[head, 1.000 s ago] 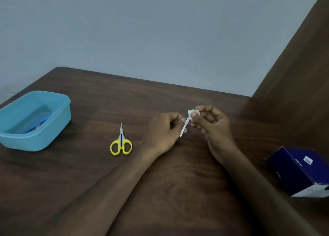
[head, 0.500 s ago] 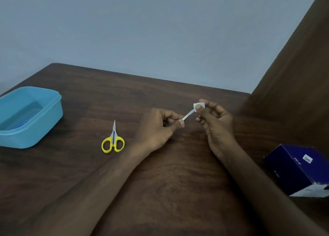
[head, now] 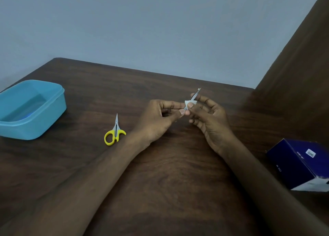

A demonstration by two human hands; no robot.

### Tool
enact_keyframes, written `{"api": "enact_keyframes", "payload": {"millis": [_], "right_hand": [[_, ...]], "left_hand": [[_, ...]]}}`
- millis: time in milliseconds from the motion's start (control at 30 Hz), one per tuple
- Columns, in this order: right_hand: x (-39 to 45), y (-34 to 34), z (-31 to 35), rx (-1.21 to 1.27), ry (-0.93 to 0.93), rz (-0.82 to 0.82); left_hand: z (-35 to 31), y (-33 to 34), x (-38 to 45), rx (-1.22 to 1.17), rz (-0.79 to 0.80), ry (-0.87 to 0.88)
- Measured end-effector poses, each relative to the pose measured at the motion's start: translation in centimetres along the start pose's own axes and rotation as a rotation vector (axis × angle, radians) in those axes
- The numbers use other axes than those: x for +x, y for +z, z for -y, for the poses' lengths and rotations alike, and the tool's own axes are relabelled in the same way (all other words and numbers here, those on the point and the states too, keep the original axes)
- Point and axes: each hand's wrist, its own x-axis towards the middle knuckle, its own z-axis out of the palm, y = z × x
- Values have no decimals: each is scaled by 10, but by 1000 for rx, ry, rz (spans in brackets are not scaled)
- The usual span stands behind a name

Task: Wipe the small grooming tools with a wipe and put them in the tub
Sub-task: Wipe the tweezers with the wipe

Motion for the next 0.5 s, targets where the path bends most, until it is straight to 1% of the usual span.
{"api": "enact_keyframes", "payload": {"millis": [133,333,500], "right_hand": [[-3,0,2,-27,-10,43],[-6,1,6,-21,7,5],[-5,1,5,-47,6,33]], "left_hand": [[0,-1,-1,-22,14,6],[0,0,-2,-34,29,7],[-2,-3,-2,-25,84,5]]}}
